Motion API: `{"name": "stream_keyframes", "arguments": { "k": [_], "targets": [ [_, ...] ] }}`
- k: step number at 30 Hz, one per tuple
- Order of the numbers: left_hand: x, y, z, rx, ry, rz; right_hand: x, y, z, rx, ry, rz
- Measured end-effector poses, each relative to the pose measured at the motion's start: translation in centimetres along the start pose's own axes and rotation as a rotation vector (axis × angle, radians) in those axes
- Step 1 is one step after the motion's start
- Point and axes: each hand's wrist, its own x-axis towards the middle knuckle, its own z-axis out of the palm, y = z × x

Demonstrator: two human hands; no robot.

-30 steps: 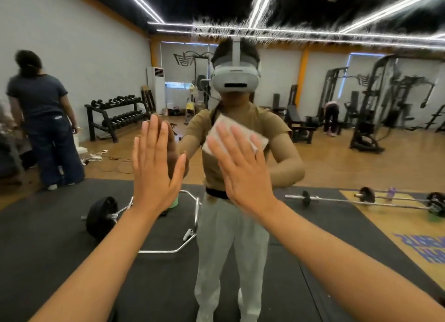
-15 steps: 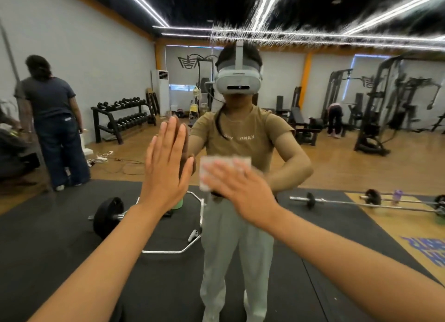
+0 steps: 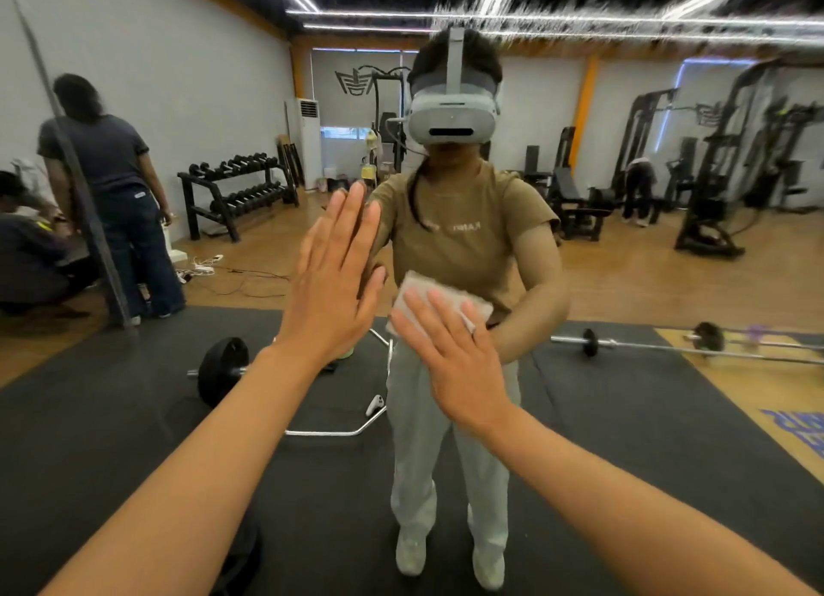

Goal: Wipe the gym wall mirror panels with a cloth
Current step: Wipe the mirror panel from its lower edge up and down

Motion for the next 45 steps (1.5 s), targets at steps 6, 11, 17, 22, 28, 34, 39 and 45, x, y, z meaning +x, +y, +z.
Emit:
{"name": "stream_keyframes", "arguments": {
  "k": [6,11,17,22,28,34,39,45],
  "targets": [
    [-0.2,0.2,0.7,0.021,0.01,-0.017,-12.4,-2.6,3.0,-0.241,-0.593,-0.674],
    [-0.3,0.1,0.5,0.018,0.002,-0.005,-13.6,-2.3,2.4,-0.26,-0.692,-0.787],
    [-0.3,0.3,0.4,0.013,0.011,-0.014,-5.7,3.0,-1.5,0.011,-0.286,-0.368],
    [-0.1,0.9,0.6,-0.005,0.024,-0.05,-0.2,7.1,-4.9,0.09,-0.012,0.163],
    [-0.1,1.8,0.7,0.029,0.01,-0.094,-8.3,5.7,-2.1,0.081,-0.109,0.037],
    [-0.1,2.1,0.6,0.031,0.008,-0.121,-21.4,7.9,-2.2,-0.165,-0.665,-0.567],
    [0.3,3.4,1.0,-0.066,0.107,-0.206,-19.7,10.0,-3.1,-0.02,-0.556,-0.427],
    [0.1,3.2,1.7,-0.056,0.115,-0.234,-8.9,14.3,-6.4,0.151,-0.18,0.01]
  ]
}}
